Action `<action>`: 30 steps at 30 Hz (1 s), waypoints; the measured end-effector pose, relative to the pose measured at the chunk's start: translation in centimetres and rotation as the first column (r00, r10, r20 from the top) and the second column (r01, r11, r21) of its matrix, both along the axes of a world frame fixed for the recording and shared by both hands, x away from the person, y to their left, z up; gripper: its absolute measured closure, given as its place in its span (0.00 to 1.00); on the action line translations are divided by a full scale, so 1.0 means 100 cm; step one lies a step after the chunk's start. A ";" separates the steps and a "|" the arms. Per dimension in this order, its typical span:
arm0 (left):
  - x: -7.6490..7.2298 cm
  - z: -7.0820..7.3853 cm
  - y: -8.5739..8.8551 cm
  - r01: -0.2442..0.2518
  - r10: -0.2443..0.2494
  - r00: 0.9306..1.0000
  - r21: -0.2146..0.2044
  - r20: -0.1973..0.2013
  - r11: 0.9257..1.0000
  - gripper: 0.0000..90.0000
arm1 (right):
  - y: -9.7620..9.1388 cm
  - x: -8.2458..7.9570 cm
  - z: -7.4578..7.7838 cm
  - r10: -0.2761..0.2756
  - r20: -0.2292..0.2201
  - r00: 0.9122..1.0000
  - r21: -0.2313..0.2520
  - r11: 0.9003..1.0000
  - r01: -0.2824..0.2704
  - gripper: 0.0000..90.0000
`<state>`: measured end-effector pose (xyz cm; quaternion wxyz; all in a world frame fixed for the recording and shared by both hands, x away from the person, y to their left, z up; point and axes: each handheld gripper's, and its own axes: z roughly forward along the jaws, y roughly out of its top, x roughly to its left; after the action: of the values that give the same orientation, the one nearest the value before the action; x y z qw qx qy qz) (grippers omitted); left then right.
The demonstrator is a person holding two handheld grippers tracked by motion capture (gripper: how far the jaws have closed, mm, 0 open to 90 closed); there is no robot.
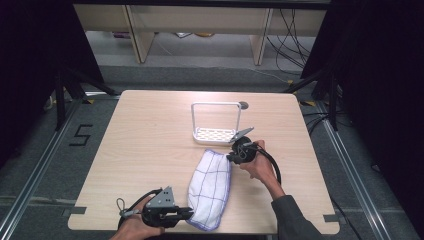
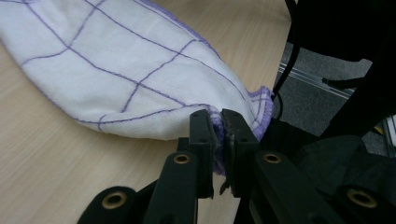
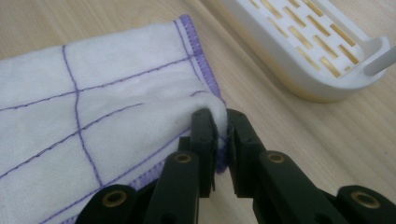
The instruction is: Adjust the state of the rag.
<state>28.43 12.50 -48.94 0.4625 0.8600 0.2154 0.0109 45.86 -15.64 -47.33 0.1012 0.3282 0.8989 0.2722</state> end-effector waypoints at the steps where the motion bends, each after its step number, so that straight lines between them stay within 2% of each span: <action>1: 0.000 -0.001 -0.002 -0.001 0.001 1.000 0.000 -0.004 1.000 0.92 | 0.000 0.000 -0.001 -0.014 -0.008 1.000 -0.003 1.000 0.014 0.92; 2: 0.000 -0.001 -0.003 0.006 -0.006 1.000 0.013 -0.002 1.000 0.91 | 0.000 0.000 -0.001 -0.022 -0.005 1.000 -0.010 1.000 0.022 0.91; 3: 0.000 -0.002 -0.006 0.009 -0.009 1.000 0.003 -0.005 1.000 0.91 | 0.000 0.002 -0.003 -0.009 0.014 1.000 -0.009 1.000 0.009 0.91; 5: -0.001 -0.005 -0.008 0.008 -0.007 1.000 0.007 -0.024 1.000 0.91 | -0.001 0.002 -0.005 -0.016 0.002 1.000 -0.004 1.000 0.016 0.90; 6: -0.001 -0.006 -0.009 0.019 -0.019 1.000 0.009 -0.019 1.000 0.90 | -0.002 0.002 -0.006 -0.016 -0.001 1.000 -0.007 1.000 0.016 0.88; 7: -0.002 -0.008 -0.010 0.020 -0.020 0.999 0.010 -0.045 1.000 0.88 | -0.002 0.002 -0.007 -0.021 0.002 1.000 -0.010 1.000 0.021 0.86; 8: -0.001 -0.009 -0.010 0.042 -0.041 0.998 0.018 -0.055 0.999 0.83 | -0.004 0.004 -0.009 -0.018 0.023 1.000 -0.010 1.000 0.019 0.81; 9: -0.002 -0.010 -0.011 0.044 -0.043 0.996 0.002 -0.081 0.999 0.77 | -0.004 0.003 -0.009 -0.046 0.028 0.999 -0.007 0.999 0.047 0.76; 10: -0.002 -0.010 -0.011 0.038 -0.037 0.994 0.010 -0.105 0.999 0.71 | -0.005 0.002 -0.008 -0.068 0.015 0.998 0.001 0.998 0.068 0.71; 11: 0.000 -0.008 -0.010 0.061 -0.059 0.992 0.018 -0.110 0.998 0.65 | -0.007 0.002 -0.007 -0.090 0.022 0.996 0.011 0.996 0.090 0.68; 12: 0.000 -0.007 -0.010 0.060 -0.058 0.991 0.008 -0.122 0.998 0.59 | -0.011 0.001 -0.005 -0.110 0.027 0.994 0.023 0.994 0.110 0.63; 13: 0.001 -0.004 -0.008 0.039 -0.039 0.992 0.004 -0.121 0.999 0.57 | -0.013 0.000 -0.003 -0.131 0.036 0.991 0.038 0.991 0.130 0.61; 14: 0.002 -0.002 -0.007 0.039 -0.040 0.993 -0.005 -0.114 0.999 0.54 | -0.017 -0.001 -0.001 -0.151 0.040 0.988 0.066 0.987 0.148 0.59; 15: 0.006 0.003 -0.003 0.023 -0.022 0.995 0.004 -0.102 1.000 0.52 | -0.020 -0.002 0.001 -0.163 0.038 0.986 0.080 0.984 0.160 0.57; 16: 0.009 0.006 -0.001 0.016 -0.016 0.996 -0.006 -0.093 1.000 0.49 | -0.024 -0.003 0.005 -0.201 0.029 0.979 0.111 0.974 0.197 0.56; 17: 0.017 0.011 0.003 -0.017 0.016 0.996 -0.012 -0.090 1.000 0.48 | -0.027 -0.004 0.006 -0.205 0.038 0.978 0.120 0.973 0.199 0.54; 18: 0.022 0.012 0.005 -0.025 0.023 0.996 -0.021 -0.087 0.999 0.46 | -0.033 -0.004 0.009 -0.214 0.038 0.976 0.131 0.969 0.207 0.52; 19: 0.027 0.014 0.006 -0.045 0.043 0.996 -0.023 -0.083 0.999 0.46 | -0.035 -0.005 0.010 -0.222 0.023 0.975 0.140 0.966 0.216 0.52; 21: 0.040 0.016 0.010 -0.095 0.093 0.993 -0.022 -0.066 0.995 0.46 | -0.038 -0.003 0.010 -0.226 0.046 0.973 0.158 0.964 0.216 0.50; 22: 0.047 0.016 0.011 -0.100 0.099 0.993 -0.015 -0.056 0.995 0.45 | -0.038 -0.003 0.011 -0.236 0.036 0.971 0.164 0.960 0.227 0.49; 23: 0.058 0.015 0.012 -0.138 0.137 0.990 -0.013 -0.041 0.990 0.45 | -0.039 -0.002 0.009 -0.236 0.055 0.970 0.176 0.959 0.224 0.48; 24: 0.064 0.015 0.013 -0.146 0.146 0.989 0.004 -0.035 0.989 0.45 | -0.037 -0.002 0.010 -0.245 0.040 0.969 0.189 0.954 0.233 0.48; 25: 0.072 0.013 0.014 -0.152 0.152 0.987 0.010 -0.041 0.988 0.44 | -0.037 -0.002 0.010 -0.245 0.044 0.969 0.187 0.954 0.233 0.47; 26: 0.077 0.012 0.015 -0.164 0.164 0.985 0.016 -0.048 0.986 0.43 | -0.037 -0.003 0.012 -0.240 0.024 0.970 0.172 0.957 0.233 0.47; 27: 0.087 0.010 0.014 -0.195 0.196 0.979 0.021 -0.049 0.981 0.43 | -0.036 -0.003 0.012 -0.247 0.010 0.969 0.173 0.955 0.242 0.47; 28: 0.093 0.008 0.015 -0.199 0.201 0.979 0.032 -0.045 0.979 0.43 | -0.034 -0.002 0.011 -0.239 0.024 0.971 0.174 0.957 0.232 0.47; 29: 0.100 0.006 0.014 -0.215 0.217 0.975 0.040 -0.041 0.976 0.43 | -0.033 -0.003 0.011 -0.248 0.007 0.969 0.170 0.955 0.244 0.47; 30: 0.105 0.005 0.014 -0.223 0.225 0.974 0.049 -0.030 0.974 0.43 | -0.031 -0.002 0.009 -0.257 0.007 0.966 0.188 0.949 0.251 0.47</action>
<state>38.96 13.85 -48.44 0.4349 0.8405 0.3188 0.0525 45.63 -18.74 -46.41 0.1184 0.4449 0.8181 0.3446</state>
